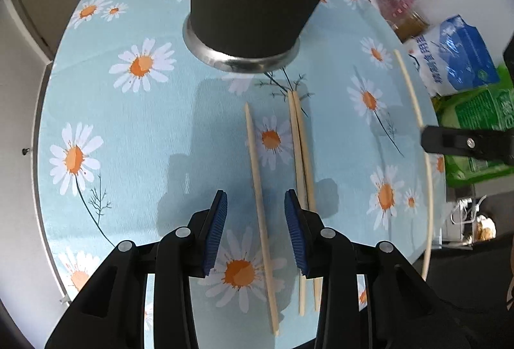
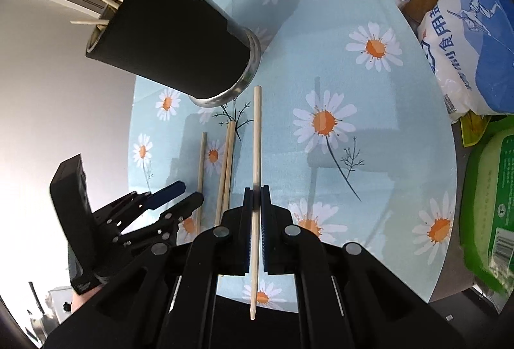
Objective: Organize utensils
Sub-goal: 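Close the right gripper on a chopstick while the left gripper grasps another chopstick, then lift both held chopsticks upright and carry them over the black holder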
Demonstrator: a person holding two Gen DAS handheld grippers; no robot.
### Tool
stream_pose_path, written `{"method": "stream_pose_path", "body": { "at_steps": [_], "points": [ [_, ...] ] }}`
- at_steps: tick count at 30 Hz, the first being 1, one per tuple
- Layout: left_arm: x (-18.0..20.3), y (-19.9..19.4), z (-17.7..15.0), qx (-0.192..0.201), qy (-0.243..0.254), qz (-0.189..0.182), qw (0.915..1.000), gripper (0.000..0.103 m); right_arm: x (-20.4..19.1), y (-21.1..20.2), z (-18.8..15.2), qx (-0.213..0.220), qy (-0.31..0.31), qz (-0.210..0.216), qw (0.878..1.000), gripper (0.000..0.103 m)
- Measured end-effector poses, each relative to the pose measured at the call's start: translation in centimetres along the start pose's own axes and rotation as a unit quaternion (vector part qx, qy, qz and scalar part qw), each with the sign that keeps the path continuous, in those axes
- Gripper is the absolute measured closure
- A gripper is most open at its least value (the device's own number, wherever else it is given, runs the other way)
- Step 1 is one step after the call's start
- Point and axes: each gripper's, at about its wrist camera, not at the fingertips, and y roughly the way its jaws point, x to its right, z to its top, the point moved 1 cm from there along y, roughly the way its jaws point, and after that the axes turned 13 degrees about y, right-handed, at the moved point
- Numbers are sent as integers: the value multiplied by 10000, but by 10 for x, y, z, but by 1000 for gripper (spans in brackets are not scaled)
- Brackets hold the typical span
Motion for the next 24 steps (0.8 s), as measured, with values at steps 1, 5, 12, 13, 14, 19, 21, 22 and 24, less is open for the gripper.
{"method": "stream_pose_path", "body": {
  "at_steps": [1,5,12,13,14,19,21,22,24],
  "points": [
    [0,1,1,-23,-9,23,10000,69,2,-2,1,-2,-22,39,10000,97],
    [1,8,9,-176,-108,192,9996,79,8,-7,2,-41,-105,150,9998,97],
    [13,13,16,-362,-50,603,9975,90,18,-3,8,-187,-176,292,9992,97],
    [15,15,16,-387,-53,614,9973,95,19,-3,8,-198,-200,306,9991,97],
    [16,15,17,-387,-81,637,9972,96,20,-1,10,-208,-215,314,9991,97],
    [27,21,21,-407,-106,768,9962,99,21,6,11,-330,-310,354,9983,97],
    [27,20,22,-376,-201,754,9962,99,22,8,10,-368,-313,376,9981,97],
    [27,20,21,-357,-264,731,9963,99,22,9,10,-398,-310,397,9979,97],
    [26,19,20,-317,-371,684,9965,99,21,11,9,-406,-332,411,9978,97]
  ]
}}
